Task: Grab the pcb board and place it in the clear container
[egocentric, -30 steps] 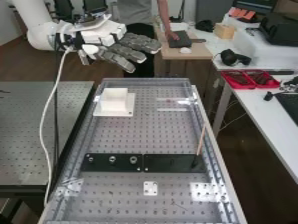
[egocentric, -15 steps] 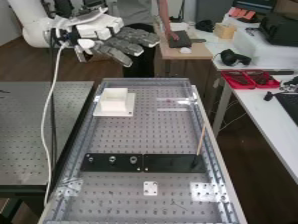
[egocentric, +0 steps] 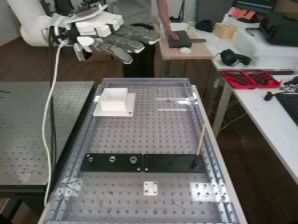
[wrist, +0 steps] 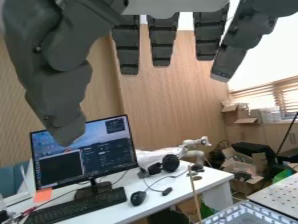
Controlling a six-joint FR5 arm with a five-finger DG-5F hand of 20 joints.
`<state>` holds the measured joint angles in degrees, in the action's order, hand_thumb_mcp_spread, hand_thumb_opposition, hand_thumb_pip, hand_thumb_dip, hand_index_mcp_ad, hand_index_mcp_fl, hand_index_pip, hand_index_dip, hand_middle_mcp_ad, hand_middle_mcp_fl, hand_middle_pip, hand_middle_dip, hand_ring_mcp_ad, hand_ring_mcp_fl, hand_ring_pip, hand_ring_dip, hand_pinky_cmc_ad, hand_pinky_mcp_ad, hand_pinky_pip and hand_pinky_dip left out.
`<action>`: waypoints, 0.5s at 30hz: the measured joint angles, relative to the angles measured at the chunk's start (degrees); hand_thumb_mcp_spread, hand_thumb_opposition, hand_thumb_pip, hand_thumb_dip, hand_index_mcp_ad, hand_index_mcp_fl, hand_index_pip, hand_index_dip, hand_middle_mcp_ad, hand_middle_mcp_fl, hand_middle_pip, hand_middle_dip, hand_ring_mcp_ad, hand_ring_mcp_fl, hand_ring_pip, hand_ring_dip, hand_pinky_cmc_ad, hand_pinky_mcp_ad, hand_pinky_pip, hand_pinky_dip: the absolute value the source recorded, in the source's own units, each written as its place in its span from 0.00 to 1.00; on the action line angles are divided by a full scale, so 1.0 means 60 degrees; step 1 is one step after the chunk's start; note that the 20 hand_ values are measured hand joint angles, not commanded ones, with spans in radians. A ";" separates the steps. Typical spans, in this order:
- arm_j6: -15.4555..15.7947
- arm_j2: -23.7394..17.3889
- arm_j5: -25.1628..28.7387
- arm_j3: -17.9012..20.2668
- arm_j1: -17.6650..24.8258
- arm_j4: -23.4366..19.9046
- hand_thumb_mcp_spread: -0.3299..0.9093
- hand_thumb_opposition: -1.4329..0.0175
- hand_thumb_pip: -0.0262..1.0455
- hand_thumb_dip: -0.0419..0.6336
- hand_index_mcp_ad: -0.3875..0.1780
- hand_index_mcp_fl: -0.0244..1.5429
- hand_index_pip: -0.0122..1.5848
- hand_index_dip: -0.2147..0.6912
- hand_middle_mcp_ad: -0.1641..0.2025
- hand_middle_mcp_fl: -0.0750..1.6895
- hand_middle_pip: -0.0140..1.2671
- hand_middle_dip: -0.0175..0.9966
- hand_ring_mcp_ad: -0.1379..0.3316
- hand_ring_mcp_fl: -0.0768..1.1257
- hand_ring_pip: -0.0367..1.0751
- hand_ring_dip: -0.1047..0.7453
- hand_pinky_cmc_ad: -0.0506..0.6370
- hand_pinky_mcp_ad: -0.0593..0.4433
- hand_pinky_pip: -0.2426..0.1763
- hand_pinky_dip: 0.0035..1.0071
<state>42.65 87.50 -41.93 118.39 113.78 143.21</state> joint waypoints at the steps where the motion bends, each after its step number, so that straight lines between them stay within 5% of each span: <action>1: -0.0011 -0.0003 -0.0018 -0.0018 -0.0004 0.0059 0.54 0.46 0.57 0.34 0.56 0.14 0.10 0.40 0.63 0.06 0.12 0.14 0.81 0.07 0.11 0.14 0.53 0.51 0.33 0.63; 15: -0.0034 -0.0072 -0.0186 -0.0150 -0.0038 0.0406 0.54 0.46 0.57 0.34 0.56 0.14 0.09 0.41 0.63 0.06 0.12 0.14 0.80 0.07 0.11 0.14 0.55 0.51 0.28 0.61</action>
<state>42.45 87.07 -43.05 117.49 113.55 145.65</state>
